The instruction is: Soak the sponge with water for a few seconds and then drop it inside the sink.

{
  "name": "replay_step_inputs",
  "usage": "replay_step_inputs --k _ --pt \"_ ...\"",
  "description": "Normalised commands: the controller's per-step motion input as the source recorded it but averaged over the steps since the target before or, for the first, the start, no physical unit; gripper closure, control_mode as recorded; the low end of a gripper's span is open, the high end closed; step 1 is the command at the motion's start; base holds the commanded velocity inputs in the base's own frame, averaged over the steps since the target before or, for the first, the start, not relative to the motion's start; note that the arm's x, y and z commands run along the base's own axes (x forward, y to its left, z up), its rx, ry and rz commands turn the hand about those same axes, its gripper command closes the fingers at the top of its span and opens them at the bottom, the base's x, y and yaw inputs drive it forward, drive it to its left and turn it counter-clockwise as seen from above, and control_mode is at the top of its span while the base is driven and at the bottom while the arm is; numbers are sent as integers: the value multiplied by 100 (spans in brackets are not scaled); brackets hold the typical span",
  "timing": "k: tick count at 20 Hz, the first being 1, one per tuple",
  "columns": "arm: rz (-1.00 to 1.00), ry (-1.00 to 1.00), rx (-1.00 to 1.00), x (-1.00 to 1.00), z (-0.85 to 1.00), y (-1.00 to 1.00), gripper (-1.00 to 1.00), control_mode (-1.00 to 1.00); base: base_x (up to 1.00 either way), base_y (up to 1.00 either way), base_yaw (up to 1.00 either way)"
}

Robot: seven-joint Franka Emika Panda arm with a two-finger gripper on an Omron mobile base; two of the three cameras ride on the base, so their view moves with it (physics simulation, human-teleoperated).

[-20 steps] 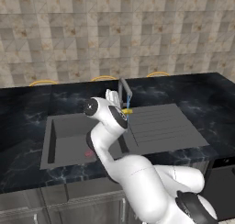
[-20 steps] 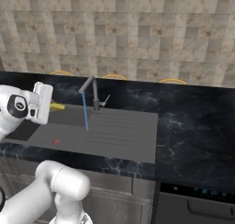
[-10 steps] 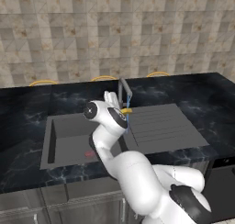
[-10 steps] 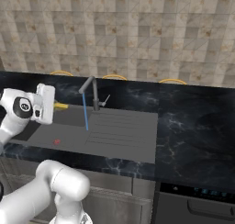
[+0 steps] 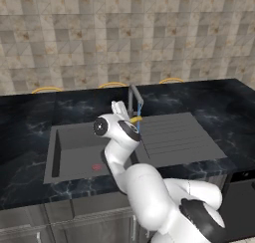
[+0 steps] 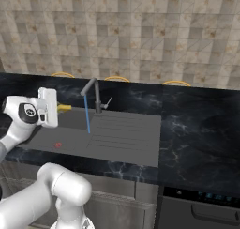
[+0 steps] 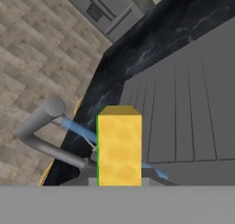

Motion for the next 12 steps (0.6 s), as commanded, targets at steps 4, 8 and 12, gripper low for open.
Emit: replay_step_inputs --k 4,8,12 --pt "-3 -13 0 2 0 2 100 -100 0 0 0" --pt "-5 -6 0 0 0 3 100 -100 0 0 0" --pt "-5 -4 0 0 0 4 100 -100 0 0 0"
